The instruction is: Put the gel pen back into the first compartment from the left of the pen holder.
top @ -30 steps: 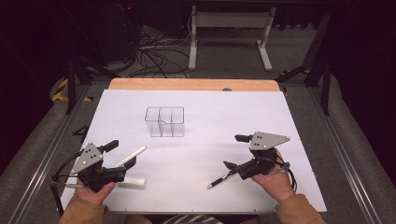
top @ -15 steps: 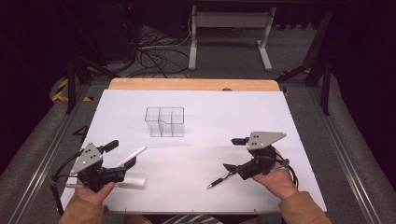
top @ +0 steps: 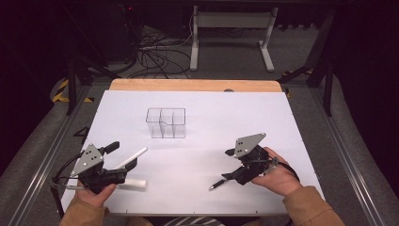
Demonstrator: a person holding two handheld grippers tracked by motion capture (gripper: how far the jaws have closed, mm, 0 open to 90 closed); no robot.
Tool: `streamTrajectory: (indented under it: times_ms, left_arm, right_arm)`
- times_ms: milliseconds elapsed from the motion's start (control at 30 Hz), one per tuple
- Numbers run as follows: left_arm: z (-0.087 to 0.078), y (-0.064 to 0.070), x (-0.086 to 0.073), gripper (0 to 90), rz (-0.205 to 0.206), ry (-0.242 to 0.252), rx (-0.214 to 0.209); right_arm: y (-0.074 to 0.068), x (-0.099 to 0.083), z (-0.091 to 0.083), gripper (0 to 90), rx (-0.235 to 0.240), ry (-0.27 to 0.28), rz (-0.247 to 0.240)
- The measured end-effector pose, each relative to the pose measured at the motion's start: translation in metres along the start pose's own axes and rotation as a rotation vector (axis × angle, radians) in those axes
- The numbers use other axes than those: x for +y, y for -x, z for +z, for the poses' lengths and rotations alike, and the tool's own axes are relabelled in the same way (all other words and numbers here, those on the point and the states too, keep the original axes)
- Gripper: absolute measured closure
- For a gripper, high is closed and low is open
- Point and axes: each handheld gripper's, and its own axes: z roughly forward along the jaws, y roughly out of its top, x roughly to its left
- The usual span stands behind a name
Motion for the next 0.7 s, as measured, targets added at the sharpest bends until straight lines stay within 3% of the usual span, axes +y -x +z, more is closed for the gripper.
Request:
streamTrajectory:
  times_ms: [200,467,700]
  left_arm:
    - [0.0,0.0,0.0,15.6,-0.002,-0.004,-0.001]
    - [0.0,0.0,0.0,15.6,-0.001,-0.002,-0.001]
    - [0.0,0.0,0.0,15.6,-0.003,-0.004,-0.002]
  right_arm:
    - [-0.001,0.006,0.01,28.3,0.023,-0.108,-0.067]
    - [-0.001,0.01,0.019,30.2,0.065,-0.192,-0.115]
    - [-0.002,0.012,0.03,33.7,0.099,-0.296,-0.191]
